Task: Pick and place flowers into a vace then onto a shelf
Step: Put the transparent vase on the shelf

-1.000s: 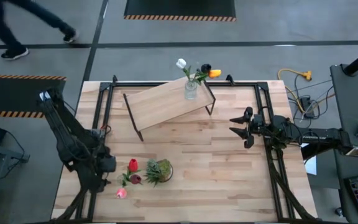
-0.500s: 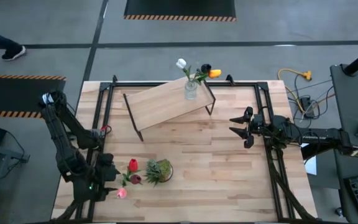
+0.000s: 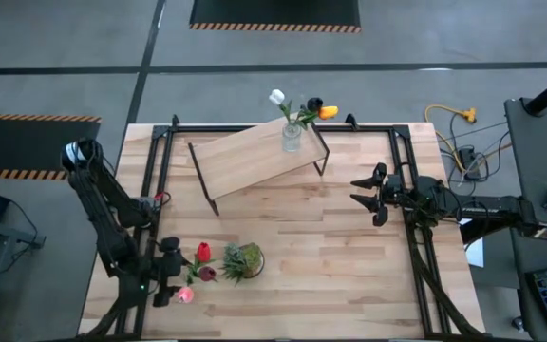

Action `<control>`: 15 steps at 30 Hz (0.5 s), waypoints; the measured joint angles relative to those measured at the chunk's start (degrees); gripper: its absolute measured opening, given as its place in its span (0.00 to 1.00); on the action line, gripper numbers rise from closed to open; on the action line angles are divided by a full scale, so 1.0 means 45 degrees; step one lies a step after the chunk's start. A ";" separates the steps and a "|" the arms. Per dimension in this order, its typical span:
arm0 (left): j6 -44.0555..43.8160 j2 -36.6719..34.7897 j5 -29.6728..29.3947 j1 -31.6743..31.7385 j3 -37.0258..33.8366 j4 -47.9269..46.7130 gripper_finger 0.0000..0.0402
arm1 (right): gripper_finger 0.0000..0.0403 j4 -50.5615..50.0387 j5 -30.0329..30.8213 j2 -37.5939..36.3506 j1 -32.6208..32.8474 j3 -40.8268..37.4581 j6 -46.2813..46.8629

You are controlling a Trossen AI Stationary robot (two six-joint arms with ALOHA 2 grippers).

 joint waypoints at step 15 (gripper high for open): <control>0.0775 -0.0053 -0.0452 0.0005 -0.0817 0.1739 0.74 | 0.48 0.0005 -0.0005 0.0000 0.0000 0.0000 -0.0003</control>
